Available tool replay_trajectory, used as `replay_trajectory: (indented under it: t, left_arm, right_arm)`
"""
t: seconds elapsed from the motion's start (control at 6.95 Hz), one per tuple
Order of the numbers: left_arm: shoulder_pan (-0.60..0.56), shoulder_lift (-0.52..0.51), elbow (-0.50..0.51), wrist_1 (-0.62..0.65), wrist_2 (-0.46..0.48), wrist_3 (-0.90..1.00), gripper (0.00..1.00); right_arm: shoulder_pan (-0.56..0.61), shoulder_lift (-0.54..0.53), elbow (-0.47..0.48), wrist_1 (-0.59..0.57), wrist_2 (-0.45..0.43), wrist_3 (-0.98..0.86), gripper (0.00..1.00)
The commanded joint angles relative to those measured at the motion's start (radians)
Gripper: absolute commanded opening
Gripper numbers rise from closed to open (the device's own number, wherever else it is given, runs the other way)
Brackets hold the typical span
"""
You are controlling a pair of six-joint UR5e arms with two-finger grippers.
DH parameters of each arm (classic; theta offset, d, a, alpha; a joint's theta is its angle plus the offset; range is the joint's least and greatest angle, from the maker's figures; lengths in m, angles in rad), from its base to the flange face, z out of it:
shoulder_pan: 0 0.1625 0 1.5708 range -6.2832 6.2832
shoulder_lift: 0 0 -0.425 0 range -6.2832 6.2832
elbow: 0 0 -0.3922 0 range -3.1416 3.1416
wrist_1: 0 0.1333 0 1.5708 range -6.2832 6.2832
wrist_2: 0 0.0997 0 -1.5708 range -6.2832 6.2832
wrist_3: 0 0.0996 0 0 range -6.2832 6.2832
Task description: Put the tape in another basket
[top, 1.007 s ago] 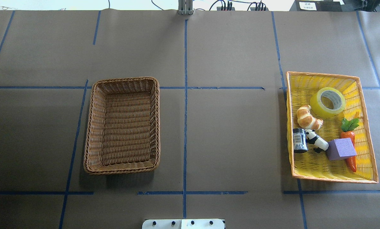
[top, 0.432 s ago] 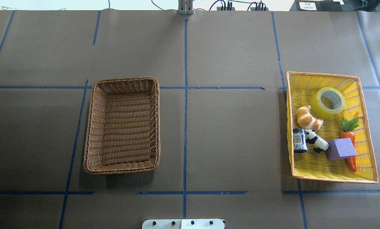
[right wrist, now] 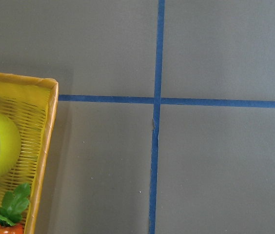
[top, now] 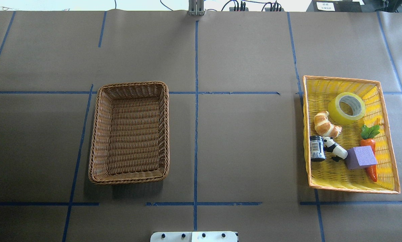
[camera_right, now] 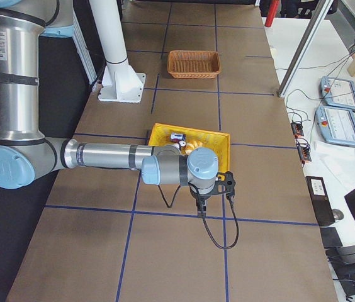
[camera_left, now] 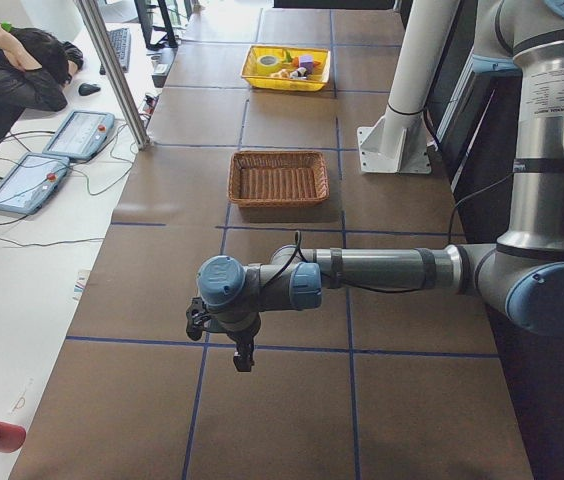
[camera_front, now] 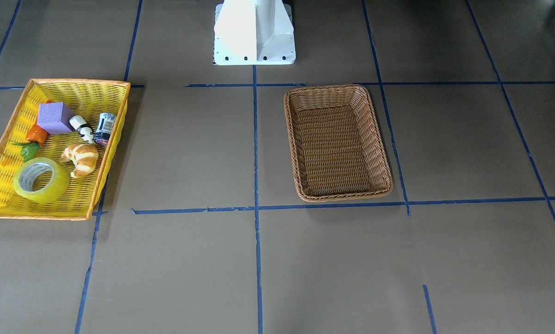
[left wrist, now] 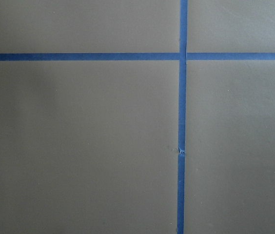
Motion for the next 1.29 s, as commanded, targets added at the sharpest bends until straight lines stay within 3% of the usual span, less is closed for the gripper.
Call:
replay_trajectory:
  t: [0.0,0.58,1.15]
  left_arm:
    - [0.000,0.000,0.001,0.000,0.000,0.000,1.00]
    - [0.000,0.001,0.000,-0.001,0.000,0.000,1.00]
    - [0.000,0.001,0.003,-0.021,-0.002,0.000,1.00]
  right_arm:
    - [-0.002,0.021,0.006,0.002,0.003,0.001,1.00]
    - [-0.069,0.149,0.074,-0.012,-0.031,0.068,1.00]
    - [-0.309,0.135,0.170,0.025,-0.087,0.527,1.00]
